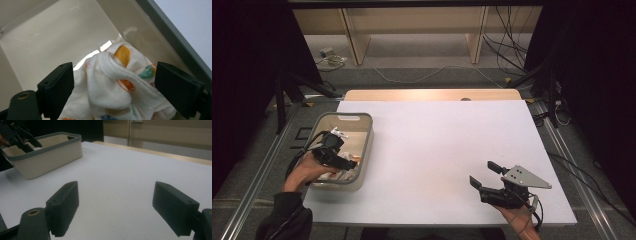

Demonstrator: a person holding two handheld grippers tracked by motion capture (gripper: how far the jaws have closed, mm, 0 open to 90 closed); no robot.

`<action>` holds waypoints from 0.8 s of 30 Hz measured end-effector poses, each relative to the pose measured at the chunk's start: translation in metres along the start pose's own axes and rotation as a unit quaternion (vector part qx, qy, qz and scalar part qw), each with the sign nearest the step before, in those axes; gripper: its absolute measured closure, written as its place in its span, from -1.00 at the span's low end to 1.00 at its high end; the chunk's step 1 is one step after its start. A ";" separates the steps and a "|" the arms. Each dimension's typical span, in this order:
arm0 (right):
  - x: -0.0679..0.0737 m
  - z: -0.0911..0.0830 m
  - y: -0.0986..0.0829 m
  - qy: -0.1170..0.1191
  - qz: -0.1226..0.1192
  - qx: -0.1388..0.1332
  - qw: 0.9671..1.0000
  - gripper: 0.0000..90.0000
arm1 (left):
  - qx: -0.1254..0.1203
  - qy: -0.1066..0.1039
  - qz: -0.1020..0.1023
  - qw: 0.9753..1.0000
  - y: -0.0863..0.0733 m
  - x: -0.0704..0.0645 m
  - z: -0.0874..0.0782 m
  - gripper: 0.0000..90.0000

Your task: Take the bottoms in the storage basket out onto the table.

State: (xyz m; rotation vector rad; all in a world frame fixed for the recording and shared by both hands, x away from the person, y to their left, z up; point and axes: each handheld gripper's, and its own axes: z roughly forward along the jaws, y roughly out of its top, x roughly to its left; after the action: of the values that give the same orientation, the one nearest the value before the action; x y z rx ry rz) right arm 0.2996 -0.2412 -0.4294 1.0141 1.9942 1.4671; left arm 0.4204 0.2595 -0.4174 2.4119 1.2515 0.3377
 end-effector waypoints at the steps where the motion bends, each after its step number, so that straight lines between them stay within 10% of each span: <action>1: 0.000 0.000 0.000 -0.001 0.000 0.000 1.000 -0.51 | 0.003 -0.001 0.000 1.000 0.000 0.000 0.001 -0.66; 24: 0.000 0.001 0.000 0.000 -0.001 0.001 1.000 -0.51 | 0.098 0.013 -0.030 0.995 0.006 0.007 0.025 -0.52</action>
State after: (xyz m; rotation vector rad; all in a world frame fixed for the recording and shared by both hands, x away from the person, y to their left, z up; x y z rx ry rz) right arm 0.3000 -0.2411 -0.4298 1.0139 1.9962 1.4647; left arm 0.4381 0.2564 -0.4365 2.5322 1.4246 0.2386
